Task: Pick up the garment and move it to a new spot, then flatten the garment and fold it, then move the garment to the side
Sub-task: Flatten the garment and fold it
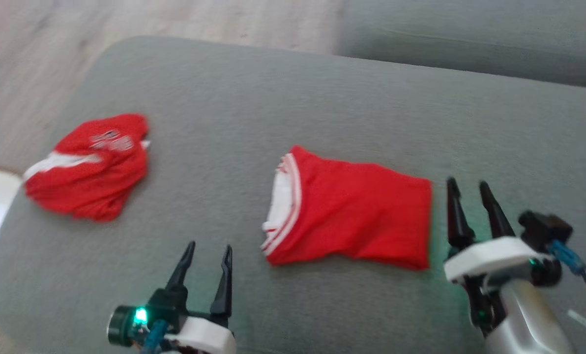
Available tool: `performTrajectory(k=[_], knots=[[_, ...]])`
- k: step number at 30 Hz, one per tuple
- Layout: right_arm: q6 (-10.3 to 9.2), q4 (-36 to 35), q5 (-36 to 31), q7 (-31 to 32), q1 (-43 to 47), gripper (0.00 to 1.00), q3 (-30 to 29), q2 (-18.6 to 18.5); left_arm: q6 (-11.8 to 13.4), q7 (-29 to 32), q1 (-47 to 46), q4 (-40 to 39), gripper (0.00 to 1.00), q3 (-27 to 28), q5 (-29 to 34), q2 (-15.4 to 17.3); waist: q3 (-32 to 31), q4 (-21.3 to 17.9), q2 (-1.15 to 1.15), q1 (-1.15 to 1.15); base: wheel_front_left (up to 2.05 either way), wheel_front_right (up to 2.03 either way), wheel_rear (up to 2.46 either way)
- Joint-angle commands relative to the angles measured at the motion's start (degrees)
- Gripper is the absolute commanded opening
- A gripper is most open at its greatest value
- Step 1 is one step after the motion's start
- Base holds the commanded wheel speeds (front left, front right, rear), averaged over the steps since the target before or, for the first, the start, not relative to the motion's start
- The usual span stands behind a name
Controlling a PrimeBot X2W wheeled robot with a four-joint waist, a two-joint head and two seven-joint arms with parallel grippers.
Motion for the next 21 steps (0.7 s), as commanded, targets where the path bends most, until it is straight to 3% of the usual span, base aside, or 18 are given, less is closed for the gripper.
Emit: performTrajectory(k=[1, 10, 21], knots=[[-0.04, -2.48, -1.85, -0.38, 0.17, 1.0, -0.43, 0.49, 0.55, -0.29, -2.79, -1.9, 1.0, 2.76, 0.66, 0.09, -0.74, -4.86, 0.0, 0.0, 0.0, 0.0, 0.0], [-0.04, -3.42, -8.99, -0.38, 4.17, 1.0, -4.03, 0.49, 1.35, -0.29, -1.29, -1.37, 1.0, 5.7, 1.26, 0.09, -2.14, -9.91, 0.0, 0.0, 0.0, 0.0, 0.0], [-0.04, -3.59, -11.18, -0.38, 7.91, 1.0, -3.74, 0.49, 1.62, -0.29, 1.79, -1.48, 1.0, 8.35, 1.83, 0.09, -4.01, -11.64, 0.0, 0.0, 0.0, 0.0, 0.0]])
